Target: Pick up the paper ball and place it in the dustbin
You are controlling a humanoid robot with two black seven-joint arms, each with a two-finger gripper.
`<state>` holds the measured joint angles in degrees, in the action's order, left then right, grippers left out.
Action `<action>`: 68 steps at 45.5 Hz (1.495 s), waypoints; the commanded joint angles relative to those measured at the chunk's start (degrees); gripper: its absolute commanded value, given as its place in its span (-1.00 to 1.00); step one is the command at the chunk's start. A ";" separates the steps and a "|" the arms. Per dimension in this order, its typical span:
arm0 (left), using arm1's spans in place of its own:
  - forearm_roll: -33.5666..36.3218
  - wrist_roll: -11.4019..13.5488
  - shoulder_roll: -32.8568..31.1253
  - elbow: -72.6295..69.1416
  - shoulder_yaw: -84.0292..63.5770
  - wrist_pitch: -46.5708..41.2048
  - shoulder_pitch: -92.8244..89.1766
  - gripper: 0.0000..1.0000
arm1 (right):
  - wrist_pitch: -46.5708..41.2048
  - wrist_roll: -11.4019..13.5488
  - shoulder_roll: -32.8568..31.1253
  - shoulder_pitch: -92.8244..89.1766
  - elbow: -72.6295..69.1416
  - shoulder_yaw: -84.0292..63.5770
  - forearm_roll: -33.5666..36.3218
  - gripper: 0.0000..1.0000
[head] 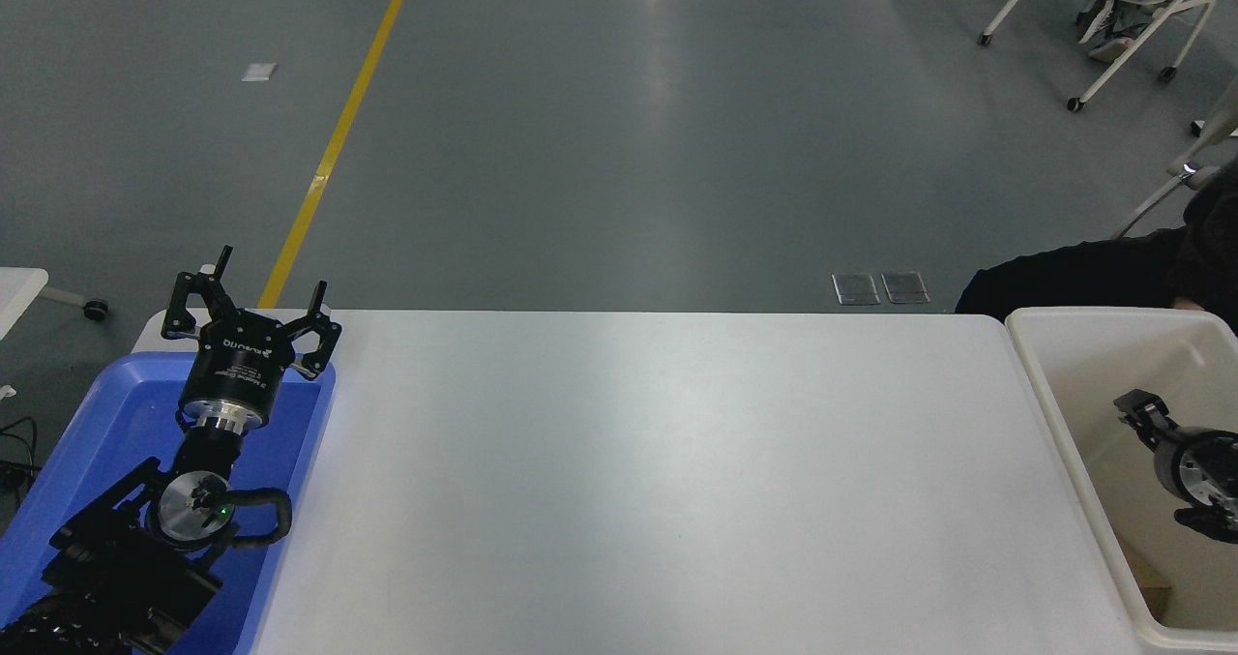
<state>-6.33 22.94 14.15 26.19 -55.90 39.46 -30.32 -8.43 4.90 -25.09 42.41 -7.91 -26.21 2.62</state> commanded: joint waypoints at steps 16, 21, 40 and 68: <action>0.00 -0.09 0.00 0.09 0.26 0.18 -0.18 1.00 | -7.90 -0.07 -9.18 35.44 -35.12 -15.01 -14.92 1.00; 0.00 0.00 0.00 0.09 0.26 0.18 -0.18 1.00 | -13.79 0.28 -8.75 46.52 -47.35 -19.66 -15.98 1.00; -0.09 0.00 0.00 0.00 0.26 0.00 0.00 1.00 | -34.45 0.28 7.94 73.42 -64.77 -27.41 -4.56 1.00; 0.00 0.00 0.00 0.00 0.18 -0.08 0.00 1.00 | -36.57 0.28 6.19 90.13 -78.31 -33.73 -2.97 1.00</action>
<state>-6.40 22.94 14.15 26.19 -55.72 39.42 -30.33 -44.30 5.18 -16.78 127.50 -82.00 -57.07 -0.86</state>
